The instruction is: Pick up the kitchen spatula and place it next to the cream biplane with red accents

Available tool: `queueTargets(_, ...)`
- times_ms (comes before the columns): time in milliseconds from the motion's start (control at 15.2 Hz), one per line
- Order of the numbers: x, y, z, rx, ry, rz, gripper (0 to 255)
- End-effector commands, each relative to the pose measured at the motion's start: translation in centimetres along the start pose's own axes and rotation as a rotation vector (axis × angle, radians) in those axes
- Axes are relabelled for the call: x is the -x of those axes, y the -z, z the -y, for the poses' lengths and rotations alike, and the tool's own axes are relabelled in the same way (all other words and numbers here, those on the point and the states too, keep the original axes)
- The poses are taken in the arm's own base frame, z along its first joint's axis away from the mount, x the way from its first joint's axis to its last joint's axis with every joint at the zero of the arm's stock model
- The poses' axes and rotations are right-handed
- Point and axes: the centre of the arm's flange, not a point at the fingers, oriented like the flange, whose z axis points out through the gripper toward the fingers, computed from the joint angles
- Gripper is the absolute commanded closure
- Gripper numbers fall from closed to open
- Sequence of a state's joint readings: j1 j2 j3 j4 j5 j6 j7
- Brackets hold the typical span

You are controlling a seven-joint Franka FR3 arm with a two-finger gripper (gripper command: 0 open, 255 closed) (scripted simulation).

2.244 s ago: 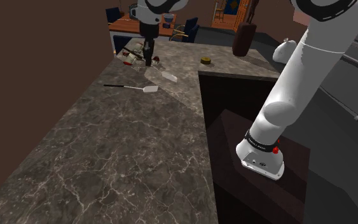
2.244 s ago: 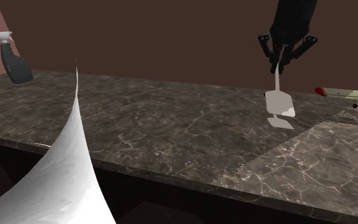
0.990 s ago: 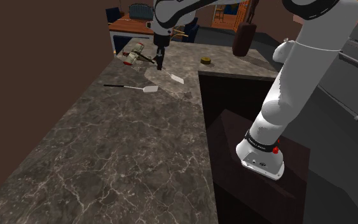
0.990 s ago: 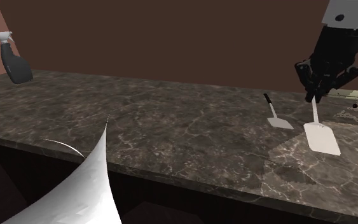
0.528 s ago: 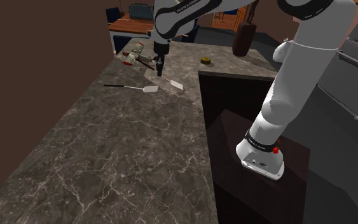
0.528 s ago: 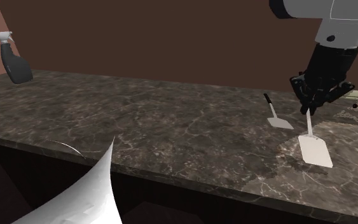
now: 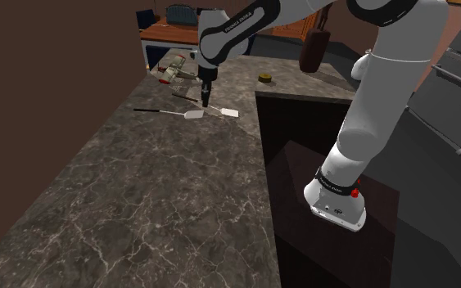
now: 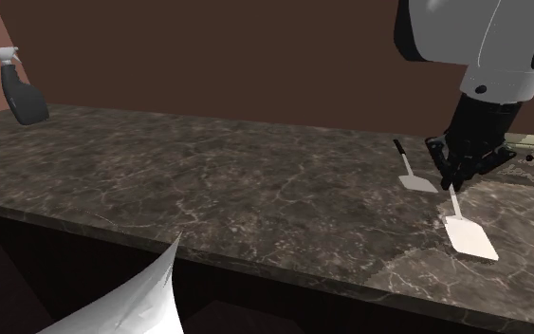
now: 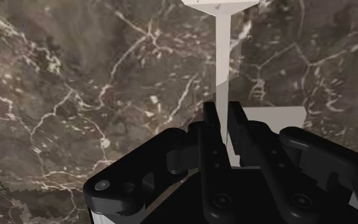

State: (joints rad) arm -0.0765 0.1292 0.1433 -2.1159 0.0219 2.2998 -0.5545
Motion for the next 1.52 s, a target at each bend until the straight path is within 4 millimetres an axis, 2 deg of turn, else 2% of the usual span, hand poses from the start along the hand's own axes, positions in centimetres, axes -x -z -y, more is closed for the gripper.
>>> queueTargets(0,0.1,-1.0,0.0,0.000,0.000,0.000,255)
queueTargets(594,0.1,-1.5,0.0,0.000,0.000,0.000,255)
queueTargets(660,0.1,-1.5,0.0,0.000,0.000,0.000,0)
queueTargets(990,0.1,-1.5,0.0,0.000,0.000,0.000,0)
queueTargets(1254,0.1,3.5,0.0,0.000,0.000,0.000,0)
queueTargets(1452,0.1,3.5,0.0,0.000,0.000,0.000,0)
